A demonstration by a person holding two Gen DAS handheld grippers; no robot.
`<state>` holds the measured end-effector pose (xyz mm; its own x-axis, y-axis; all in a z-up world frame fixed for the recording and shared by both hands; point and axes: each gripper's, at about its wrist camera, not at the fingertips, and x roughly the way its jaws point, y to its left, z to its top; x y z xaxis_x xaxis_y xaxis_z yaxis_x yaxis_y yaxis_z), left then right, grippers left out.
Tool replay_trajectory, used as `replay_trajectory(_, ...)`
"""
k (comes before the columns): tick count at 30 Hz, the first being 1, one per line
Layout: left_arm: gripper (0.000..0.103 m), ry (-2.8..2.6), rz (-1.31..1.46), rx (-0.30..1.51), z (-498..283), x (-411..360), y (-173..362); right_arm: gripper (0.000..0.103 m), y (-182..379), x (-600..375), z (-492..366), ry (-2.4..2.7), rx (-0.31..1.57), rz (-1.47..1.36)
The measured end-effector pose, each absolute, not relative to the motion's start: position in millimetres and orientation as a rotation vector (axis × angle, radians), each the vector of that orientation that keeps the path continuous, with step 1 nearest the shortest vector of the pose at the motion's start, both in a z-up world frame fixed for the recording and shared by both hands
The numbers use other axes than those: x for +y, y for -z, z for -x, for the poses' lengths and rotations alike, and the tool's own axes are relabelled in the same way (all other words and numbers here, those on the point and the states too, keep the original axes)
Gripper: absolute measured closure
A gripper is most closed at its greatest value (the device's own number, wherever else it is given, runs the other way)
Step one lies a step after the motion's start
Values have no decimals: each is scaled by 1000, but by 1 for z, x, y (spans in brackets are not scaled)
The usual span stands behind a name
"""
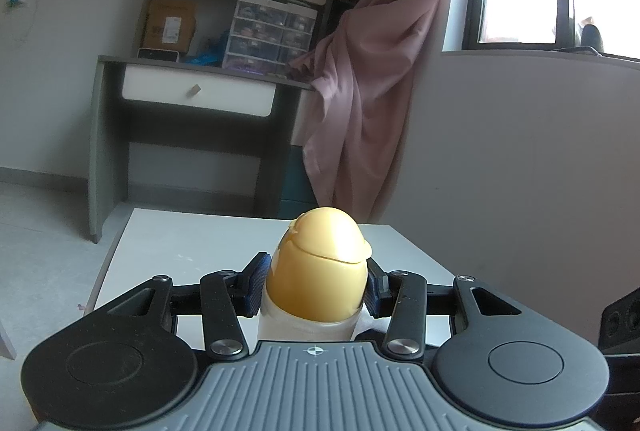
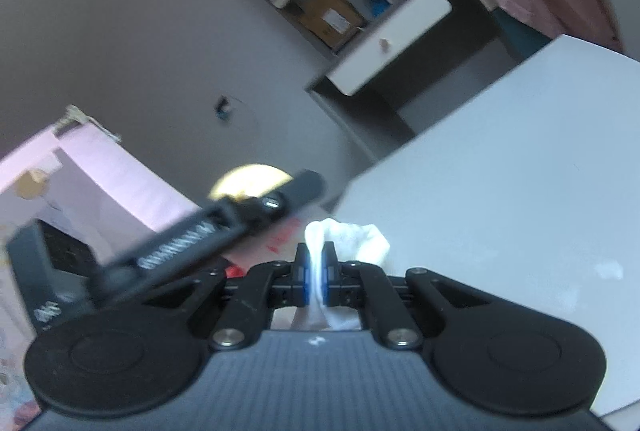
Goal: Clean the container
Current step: 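Wipe the tissue over the bear print on the bottle with the right gripper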
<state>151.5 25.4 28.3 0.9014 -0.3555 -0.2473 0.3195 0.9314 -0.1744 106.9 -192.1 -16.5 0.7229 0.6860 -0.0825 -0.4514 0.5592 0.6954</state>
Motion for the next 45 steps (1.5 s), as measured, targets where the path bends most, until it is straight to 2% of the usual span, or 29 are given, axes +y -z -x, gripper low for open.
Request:
replay_trajectory(18,56,346,124,282,-148,30,-27,97,40,-188,-113,-686,482,-691)
replay_trajectory(25,56,345,123,284,-148,32,-27,97,34,-187,-109,-713,454,-682)
replay_trajectory(34,56,347,124,286,-149,33,-29,97,12,-184,-97,-796,328,-659)
replay_trajectory(45,56,346,123,285,-149,32,-28,97,22,-181,-100,-796,378,-637)
